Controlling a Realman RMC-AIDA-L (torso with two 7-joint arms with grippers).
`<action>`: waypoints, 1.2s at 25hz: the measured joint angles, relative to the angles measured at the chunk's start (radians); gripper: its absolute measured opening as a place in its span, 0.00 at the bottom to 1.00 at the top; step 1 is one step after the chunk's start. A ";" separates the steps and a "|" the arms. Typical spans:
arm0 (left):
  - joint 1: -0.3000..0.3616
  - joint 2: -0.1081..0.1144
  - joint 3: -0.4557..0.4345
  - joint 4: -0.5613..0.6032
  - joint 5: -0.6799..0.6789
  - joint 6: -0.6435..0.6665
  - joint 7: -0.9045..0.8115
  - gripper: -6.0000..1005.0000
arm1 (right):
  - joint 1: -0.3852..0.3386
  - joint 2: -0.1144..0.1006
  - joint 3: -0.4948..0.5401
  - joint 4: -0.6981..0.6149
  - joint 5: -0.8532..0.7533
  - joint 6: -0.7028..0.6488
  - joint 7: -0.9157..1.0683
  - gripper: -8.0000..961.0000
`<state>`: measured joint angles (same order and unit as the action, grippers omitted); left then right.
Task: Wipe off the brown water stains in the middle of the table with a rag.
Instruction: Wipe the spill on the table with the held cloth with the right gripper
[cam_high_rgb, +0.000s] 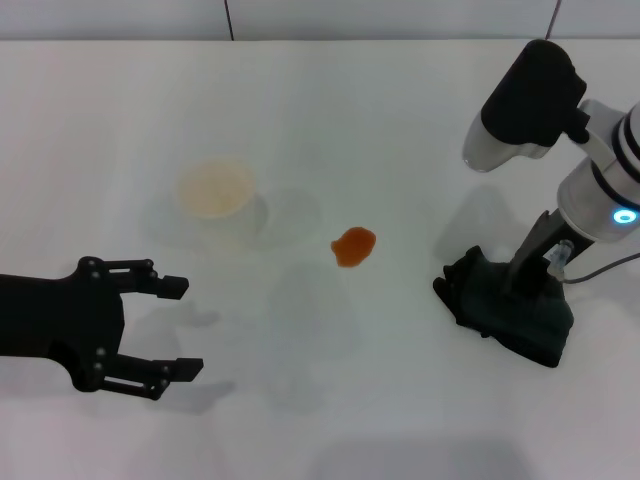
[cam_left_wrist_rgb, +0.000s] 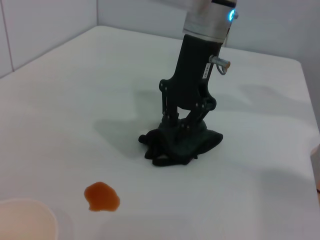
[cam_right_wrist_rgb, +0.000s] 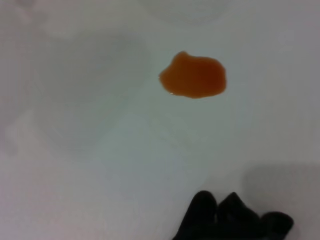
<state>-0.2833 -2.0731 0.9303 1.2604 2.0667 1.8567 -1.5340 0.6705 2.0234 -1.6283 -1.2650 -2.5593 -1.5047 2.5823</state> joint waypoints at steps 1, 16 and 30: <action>-0.003 0.000 0.001 -0.003 0.000 0.000 0.000 0.88 | 0.004 0.000 -0.011 0.002 0.002 0.002 0.000 0.28; -0.018 -0.002 0.058 -0.014 0.007 -0.007 -0.021 0.88 | 0.201 0.002 -0.053 0.200 0.088 0.241 -0.089 0.08; -0.037 -0.002 0.102 -0.036 0.007 -0.009 -0.036 0.88 | 0.322 0.005 -0.290 0.293 0.299 0.321 -0.096 0.08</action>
<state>-0.3202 -2.0754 1.0324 1.2241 2.0742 1.8474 -1.5696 0.9926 2.0280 -1.9183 -0.9724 -2.2599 -1.1836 2.4866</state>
